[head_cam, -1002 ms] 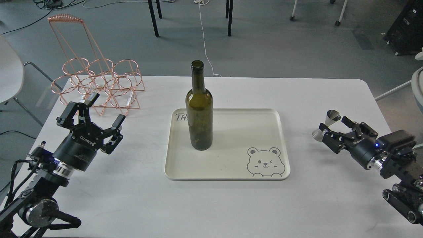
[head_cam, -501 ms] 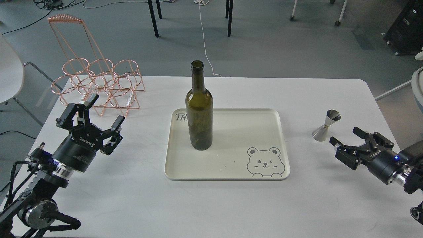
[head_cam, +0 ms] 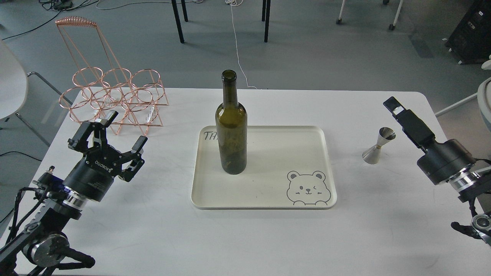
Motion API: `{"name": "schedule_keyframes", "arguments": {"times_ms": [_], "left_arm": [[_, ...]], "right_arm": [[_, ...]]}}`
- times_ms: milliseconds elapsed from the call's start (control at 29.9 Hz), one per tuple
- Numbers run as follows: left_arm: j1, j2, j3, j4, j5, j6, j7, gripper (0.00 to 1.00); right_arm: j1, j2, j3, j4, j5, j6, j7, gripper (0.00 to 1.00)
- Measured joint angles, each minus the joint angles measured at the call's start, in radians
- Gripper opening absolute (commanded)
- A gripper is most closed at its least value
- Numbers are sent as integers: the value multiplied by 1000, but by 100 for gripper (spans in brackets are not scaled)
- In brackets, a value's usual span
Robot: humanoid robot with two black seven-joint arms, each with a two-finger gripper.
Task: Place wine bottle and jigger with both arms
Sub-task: 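Raise the right gripper away and reach the left gripper toward the bottle neck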
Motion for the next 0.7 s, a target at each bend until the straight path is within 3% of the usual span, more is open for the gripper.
{"name": "schedule_keyframes", "arguments": {"times_ms": [200, 367, 501, 601, 701], "left_arm": [[0, 29, -2, -61, 98, 0, 0, 99], [0, 40, -9, -116, 206, 0, 0, 99], [-5, 68, -29, -156, 369, 0, 0, 99], [-15, 96, -49, -187, 507, 0, 0, 99], [-50, 127, -59, -224, 654, 0, 0, 99]], "right_arm": [[87, 77, -1, -48, 298, 234, 0, 98], [95, 209, -11, -192, 401, 353, 0, 99], [88, 323, -13, -352, 450, 526, 0, 99], [82, 360, -10, -433, 457, 638, 0, 99], [74, 369, -9, -479, 458, 683, 0, 99]]}}
